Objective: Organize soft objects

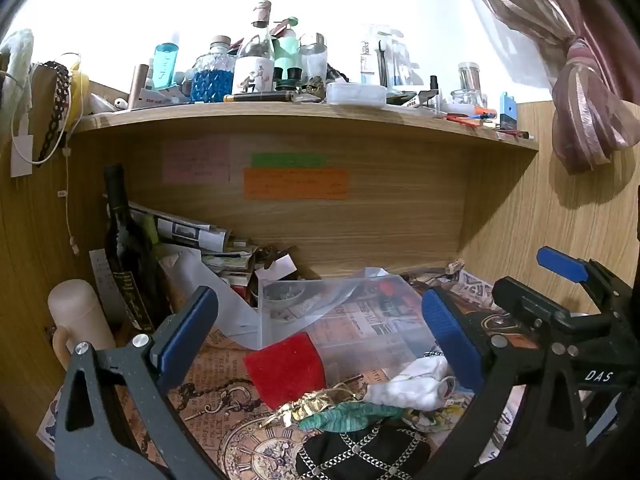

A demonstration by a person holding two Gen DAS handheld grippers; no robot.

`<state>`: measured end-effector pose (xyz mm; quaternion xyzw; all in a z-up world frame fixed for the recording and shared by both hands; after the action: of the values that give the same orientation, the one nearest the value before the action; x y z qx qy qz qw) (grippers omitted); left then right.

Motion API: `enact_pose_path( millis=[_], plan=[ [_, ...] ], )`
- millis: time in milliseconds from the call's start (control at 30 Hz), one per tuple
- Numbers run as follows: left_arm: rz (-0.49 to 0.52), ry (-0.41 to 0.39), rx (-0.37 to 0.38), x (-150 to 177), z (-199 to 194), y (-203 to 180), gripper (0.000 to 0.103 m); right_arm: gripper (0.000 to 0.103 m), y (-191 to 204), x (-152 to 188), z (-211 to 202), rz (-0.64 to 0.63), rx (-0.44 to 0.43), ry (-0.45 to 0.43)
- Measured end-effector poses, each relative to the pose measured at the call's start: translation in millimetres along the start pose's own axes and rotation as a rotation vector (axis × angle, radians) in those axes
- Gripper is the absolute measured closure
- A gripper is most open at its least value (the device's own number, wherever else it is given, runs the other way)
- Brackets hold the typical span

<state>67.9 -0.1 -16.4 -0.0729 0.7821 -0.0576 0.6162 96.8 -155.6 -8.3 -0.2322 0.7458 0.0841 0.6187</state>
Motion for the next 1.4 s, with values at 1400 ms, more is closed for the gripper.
enact_pose_path(
  millis=[1400],
  plan=[
    [0.005, -0.003, 0.002, -0.7, -0.7, 0.5, 0.000, 0.000, -0.8, 0.5, 1.2, 0.038, -0.016, 0.003]
  ],
)
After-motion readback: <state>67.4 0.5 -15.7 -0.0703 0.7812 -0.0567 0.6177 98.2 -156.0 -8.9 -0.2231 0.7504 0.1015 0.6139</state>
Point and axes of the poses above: each gripper's, at about its wrist camera, not at the fingertips, and z roughly the way its jaws point, y to its left, x to its underside, the point moved 7 cm from there along z, roughly the way its jaws point, and after that the axes turned 8 degrees about -z, right-handed, at the moved point
